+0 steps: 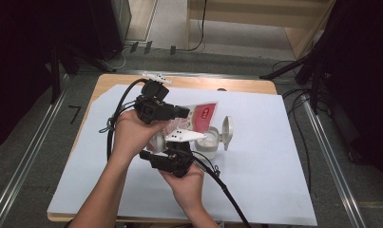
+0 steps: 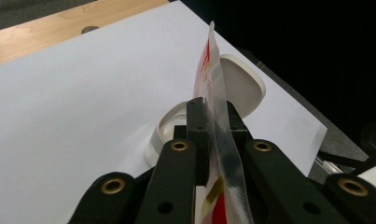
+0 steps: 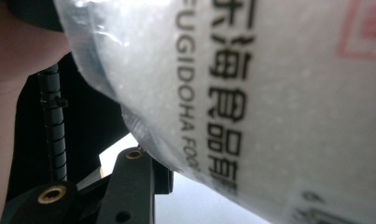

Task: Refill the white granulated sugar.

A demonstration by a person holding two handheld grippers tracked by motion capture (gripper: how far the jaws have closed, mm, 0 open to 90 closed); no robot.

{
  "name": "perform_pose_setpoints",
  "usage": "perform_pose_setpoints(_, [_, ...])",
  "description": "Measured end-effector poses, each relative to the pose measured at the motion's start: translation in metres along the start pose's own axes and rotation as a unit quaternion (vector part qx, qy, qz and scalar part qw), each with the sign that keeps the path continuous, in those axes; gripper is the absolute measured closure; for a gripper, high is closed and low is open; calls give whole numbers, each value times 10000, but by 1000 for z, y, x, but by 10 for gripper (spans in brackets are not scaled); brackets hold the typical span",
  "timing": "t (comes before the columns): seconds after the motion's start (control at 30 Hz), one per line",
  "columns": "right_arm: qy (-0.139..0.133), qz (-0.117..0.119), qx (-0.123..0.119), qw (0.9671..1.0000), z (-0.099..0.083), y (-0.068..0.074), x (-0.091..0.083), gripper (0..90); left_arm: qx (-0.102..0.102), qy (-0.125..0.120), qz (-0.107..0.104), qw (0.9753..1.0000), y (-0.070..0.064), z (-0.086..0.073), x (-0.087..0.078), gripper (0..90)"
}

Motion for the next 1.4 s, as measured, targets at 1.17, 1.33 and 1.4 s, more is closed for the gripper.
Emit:
perform_pose_setpoints(1.17, [24,44,34,10000,0,4,-7,627,30,-8,-42,10000,-4,-1,2,865])
perform_pose_setpoints(1.33, [22,42,40,10000,0,4,-7,627,35,10,-21,10000,-4,-1,2,866])
perform_pose_setpoints(1.4, [26,43,33,10000,0,4,-7,627,37,7,-23,10000,-3,-1,2,866])
Point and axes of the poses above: each handheld gripper's, and its own axes: x roughly forward along the jaws, z roughly out of its top, y roughly to its left, the point moved 7 cm from there along x, roughly forward along the jaws, and after that the axes turned 13 degrees about -z, right-handed, at the moved point
